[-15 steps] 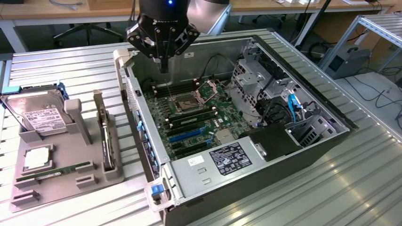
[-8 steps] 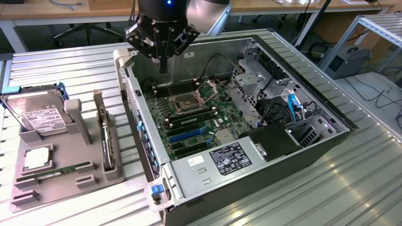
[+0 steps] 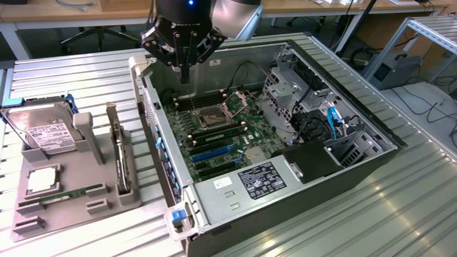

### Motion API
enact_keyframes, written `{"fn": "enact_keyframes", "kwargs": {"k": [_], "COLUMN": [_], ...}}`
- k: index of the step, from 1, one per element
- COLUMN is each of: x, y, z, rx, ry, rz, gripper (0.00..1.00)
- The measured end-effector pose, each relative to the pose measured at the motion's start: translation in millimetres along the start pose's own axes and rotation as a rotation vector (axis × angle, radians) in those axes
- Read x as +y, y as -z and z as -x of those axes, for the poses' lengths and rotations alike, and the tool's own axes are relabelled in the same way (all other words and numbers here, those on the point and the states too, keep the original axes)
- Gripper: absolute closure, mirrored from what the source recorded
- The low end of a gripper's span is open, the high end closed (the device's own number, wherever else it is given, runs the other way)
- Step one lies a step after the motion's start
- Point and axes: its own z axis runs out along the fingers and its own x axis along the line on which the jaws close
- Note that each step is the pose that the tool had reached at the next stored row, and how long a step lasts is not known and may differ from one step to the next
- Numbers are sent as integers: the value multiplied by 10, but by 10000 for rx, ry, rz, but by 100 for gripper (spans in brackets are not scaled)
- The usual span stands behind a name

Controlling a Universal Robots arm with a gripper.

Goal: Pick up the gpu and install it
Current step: 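Reach for the gpu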

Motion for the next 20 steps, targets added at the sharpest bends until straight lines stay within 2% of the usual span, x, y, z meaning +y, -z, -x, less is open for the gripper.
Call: {"fn": "enact_keyframes", "kwargs": {"k": [17, 20], "x": [-4, -5], "y": [1, 2], "z": [-53, -65], "rx": [-2, -3], "ry": [1, 2], "rz": [-21, -43], "gripper": [89, 89]}}
